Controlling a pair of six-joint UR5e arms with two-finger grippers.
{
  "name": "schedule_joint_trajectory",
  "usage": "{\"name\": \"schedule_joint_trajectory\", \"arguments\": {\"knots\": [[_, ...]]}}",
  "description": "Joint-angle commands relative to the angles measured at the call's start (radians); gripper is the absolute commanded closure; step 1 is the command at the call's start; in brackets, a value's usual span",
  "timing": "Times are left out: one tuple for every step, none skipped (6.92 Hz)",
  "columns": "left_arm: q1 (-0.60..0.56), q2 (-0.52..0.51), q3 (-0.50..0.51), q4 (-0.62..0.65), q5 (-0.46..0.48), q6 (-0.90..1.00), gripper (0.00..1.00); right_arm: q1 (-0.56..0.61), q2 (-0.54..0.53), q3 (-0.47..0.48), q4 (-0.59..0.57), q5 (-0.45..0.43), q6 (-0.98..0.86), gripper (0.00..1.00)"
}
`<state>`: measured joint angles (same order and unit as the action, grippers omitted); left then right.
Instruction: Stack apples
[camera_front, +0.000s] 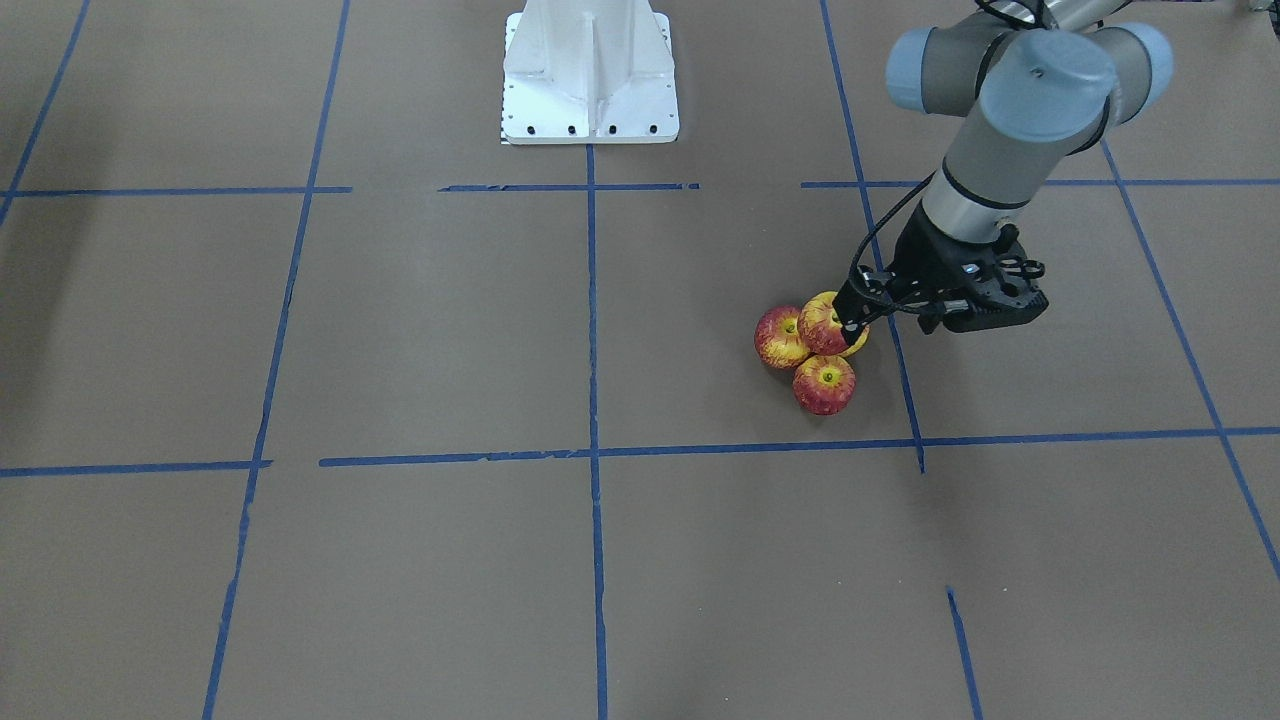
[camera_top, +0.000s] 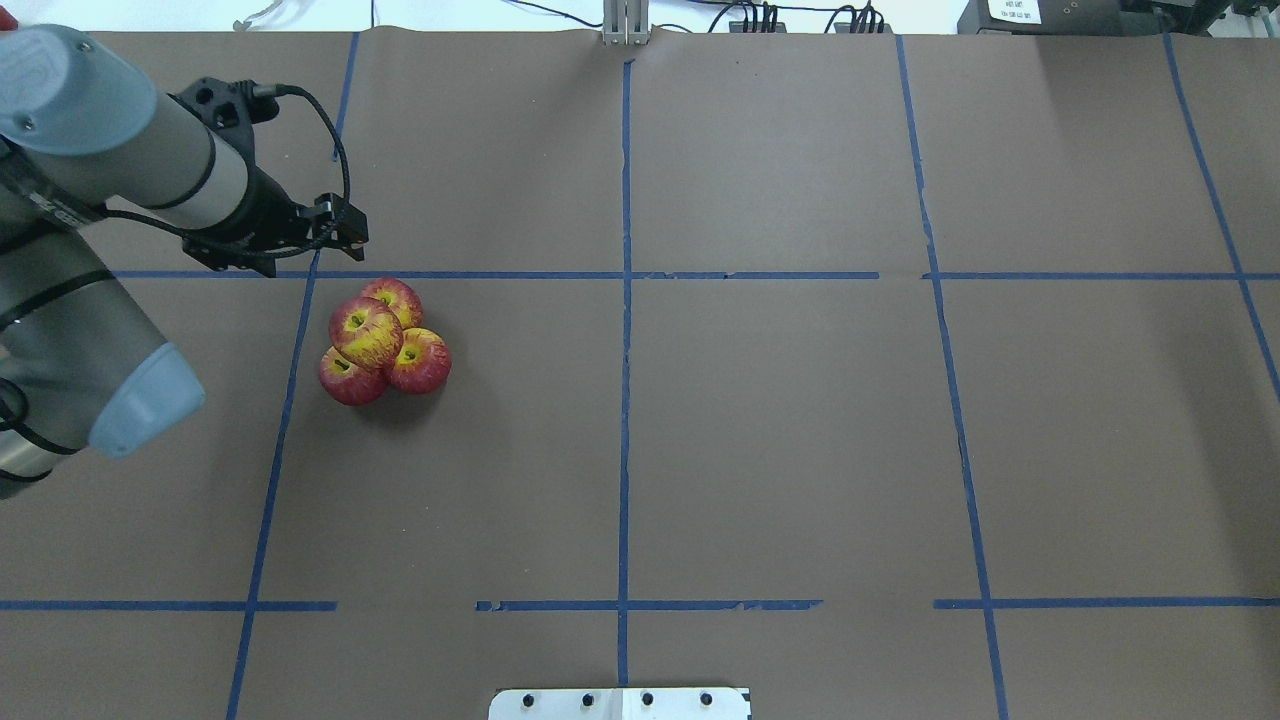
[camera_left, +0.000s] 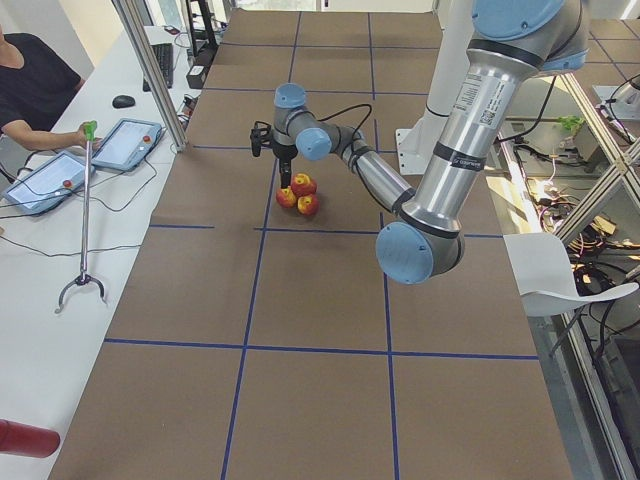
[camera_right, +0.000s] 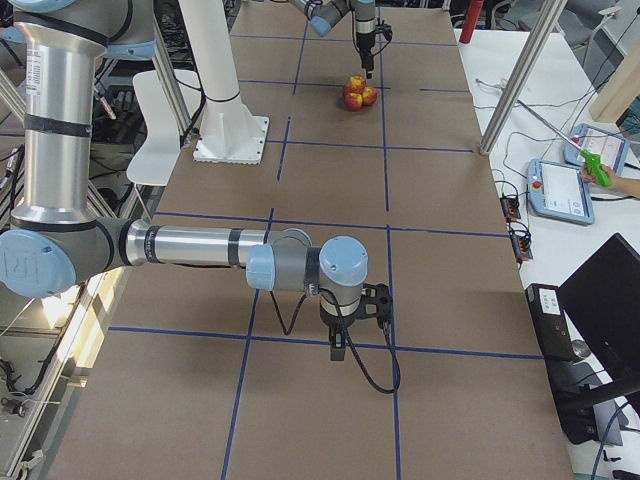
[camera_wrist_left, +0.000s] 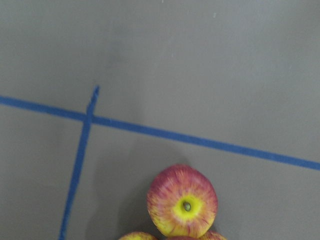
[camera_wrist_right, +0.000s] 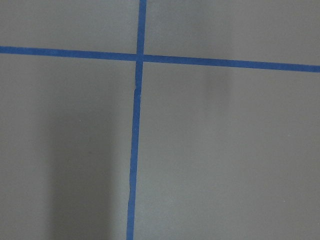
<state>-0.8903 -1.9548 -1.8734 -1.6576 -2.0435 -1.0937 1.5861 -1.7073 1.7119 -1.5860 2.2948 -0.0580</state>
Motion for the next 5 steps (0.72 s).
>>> {"name": "schedule_joint_trajectory", "arguments": {"knots": [[-0.147,0.073,-0.082,0.068,-0.033,0.180,0.00,0.000,0.000,0.000,0.000,0.000,0.000,0.00],[-0.259,0.170,-0.084,0.065,-0.154,0.378,0.00,0.000,0.000,0.000,0.001,0.000,0.000,0.00],[-0.397,0.274,-0.060,0.065,-0.258,0.611,0.00,0.000,0.000,0.000,0.000,0.000,0.000,0.00],[-0.529,0.354,0.024,0.064,-0.317,0.866,0.00,0.000,0.000,0.000,0.000,0.000,0.000,0.00],[-0.664,0.356,0.159,0.070,-0.328,1.105,0.00,0.000,0.000,0.000,0.001,0.000,0.000,0.00]]}}
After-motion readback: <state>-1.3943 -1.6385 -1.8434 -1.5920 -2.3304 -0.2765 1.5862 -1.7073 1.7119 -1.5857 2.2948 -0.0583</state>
